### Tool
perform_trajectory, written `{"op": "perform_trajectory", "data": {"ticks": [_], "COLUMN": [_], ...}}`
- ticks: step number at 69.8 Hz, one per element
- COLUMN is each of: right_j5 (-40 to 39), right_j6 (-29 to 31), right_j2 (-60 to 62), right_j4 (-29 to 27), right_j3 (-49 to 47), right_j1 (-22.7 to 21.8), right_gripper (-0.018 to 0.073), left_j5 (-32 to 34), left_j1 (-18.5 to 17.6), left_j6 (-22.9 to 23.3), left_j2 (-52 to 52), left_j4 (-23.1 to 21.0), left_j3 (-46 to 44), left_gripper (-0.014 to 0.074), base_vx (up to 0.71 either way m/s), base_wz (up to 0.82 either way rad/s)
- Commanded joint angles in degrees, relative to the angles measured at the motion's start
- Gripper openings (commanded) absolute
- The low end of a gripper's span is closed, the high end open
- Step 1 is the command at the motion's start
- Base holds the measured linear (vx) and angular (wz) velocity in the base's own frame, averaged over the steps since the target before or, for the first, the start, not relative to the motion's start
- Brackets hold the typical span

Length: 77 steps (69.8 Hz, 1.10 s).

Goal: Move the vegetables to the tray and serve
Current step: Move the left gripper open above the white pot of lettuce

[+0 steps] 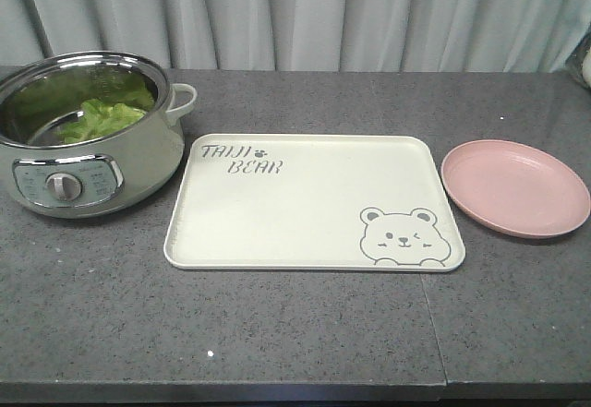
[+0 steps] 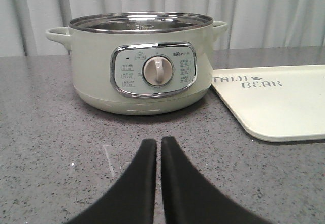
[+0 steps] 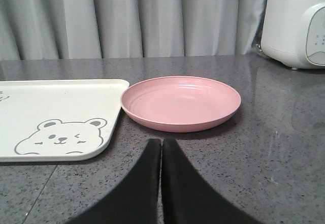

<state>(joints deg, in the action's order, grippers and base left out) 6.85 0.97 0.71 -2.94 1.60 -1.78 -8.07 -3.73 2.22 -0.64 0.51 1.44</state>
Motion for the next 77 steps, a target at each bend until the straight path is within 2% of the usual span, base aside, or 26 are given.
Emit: {"op": "perform_trajectory", "data": {"ticks": [1, 22, 30, 41, 59, 68, 77], "right_j5": [-4.29, -4.70, -3.21, 1.61, 14.18, 19.04, 21.01], "right_j6": [0.18, 1.85, 0.76, 1.93, 1.93, 1.93, 1.83], "right_j2": [0.28, 0.28, 0.28, -4.04, -21.65, -30.34, -35.79], "right_j4": [0.53, 0.61, -0.97, -0.76, -0.76, -0.76, -1.00], "right_j3": [0.90, 0.66, -3.21, -13.35, -29.42, -34.27, -34.34], "right_j1": [-0.09, -0.09, -0.09, -0.09, -0.09, -0.09, -0.09], "right_gripper": [-0.0006, -0.0006, -0.0006, -0.0006, -0.0006, -0.0006, -0.0006], "left_j5": [4.35, 5.62, 5.17, -2.52, -15.96, -17.44, -17.87], "left_j1": [-0.05, -0.05, -0.05, -0.05, -0.05, -0.05, -0.05], "left_j6": [0.45, 0.03, 0.65, 0.53, -0.05, -0.05, -0.05], "left_j2": [-0.83, -0.83, -0.76, 2.79, 20.20, 27.20, 31.69], "left_j4": [-0.51, -0.03, -1.07, -0.51, 0.22, 1.09, 1.19], "left_j3": [1.61, 1.47, -2.83, -14.39, -33.41, -36.68, -36.59], "left_gripper": [-0.0006, -0.0006, -0.0006, -0.0006, -0.0006, -0.0006, -0.0006], "base_vx": [0.00, 0.00, 0.00, 0.00, 0.00, 0.00, 0.00], "base_wz": [0.00, 0.00, 0.00, 0.00, 0.00, 0.00, 0.00]}}
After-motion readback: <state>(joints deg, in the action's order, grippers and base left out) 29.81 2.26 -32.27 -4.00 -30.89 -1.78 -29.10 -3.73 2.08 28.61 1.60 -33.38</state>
